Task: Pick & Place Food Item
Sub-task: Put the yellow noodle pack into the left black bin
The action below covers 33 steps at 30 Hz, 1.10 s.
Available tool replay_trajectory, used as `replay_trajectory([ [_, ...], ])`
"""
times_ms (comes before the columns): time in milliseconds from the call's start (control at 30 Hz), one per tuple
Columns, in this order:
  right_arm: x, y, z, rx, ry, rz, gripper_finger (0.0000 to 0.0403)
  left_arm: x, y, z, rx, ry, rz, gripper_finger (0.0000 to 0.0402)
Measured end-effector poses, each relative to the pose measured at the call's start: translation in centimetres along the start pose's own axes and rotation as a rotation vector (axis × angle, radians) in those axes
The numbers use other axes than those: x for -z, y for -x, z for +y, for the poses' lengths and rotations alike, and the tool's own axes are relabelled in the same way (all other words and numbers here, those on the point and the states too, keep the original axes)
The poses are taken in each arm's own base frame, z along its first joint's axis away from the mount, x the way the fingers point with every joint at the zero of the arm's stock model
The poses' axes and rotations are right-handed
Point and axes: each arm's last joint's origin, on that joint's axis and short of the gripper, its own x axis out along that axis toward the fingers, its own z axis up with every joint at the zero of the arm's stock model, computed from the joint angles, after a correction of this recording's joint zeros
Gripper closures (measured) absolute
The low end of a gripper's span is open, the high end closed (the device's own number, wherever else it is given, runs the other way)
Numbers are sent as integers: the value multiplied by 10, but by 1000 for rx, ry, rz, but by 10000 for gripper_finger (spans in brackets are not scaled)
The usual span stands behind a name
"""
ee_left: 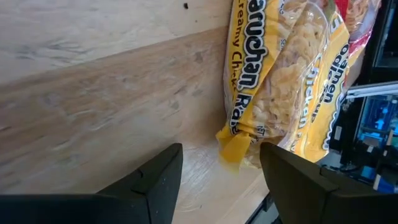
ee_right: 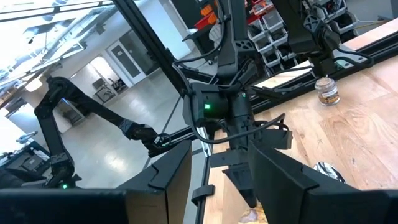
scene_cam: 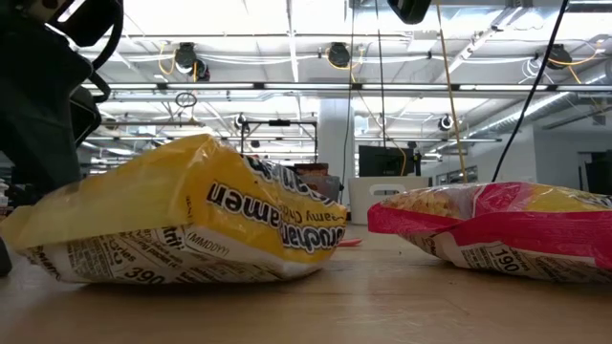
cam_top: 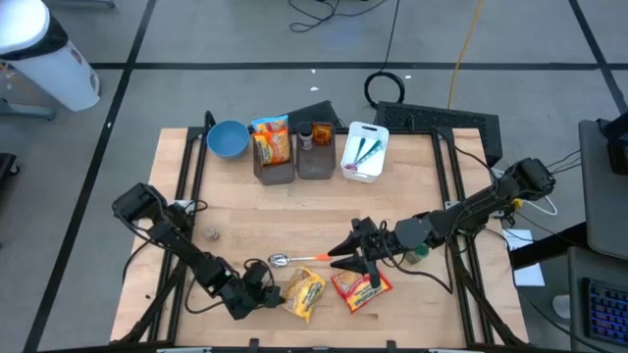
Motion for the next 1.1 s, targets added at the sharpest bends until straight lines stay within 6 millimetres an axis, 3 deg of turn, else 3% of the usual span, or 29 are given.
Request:
replay_trajectory([
  [367, 1, 0, -1, 5, 9, 6, 248, -6, -3, -1, 5, -10, -23, 298],
  [733, 1, 0, -1, 5, 9, 7, 248, -20, -8, -8, -5, -48, -3, 387],
  [1100, 1, 0, -1, 5, 9, 7, 248, -21, -2, -28, 148, -135, 26, 398],
])
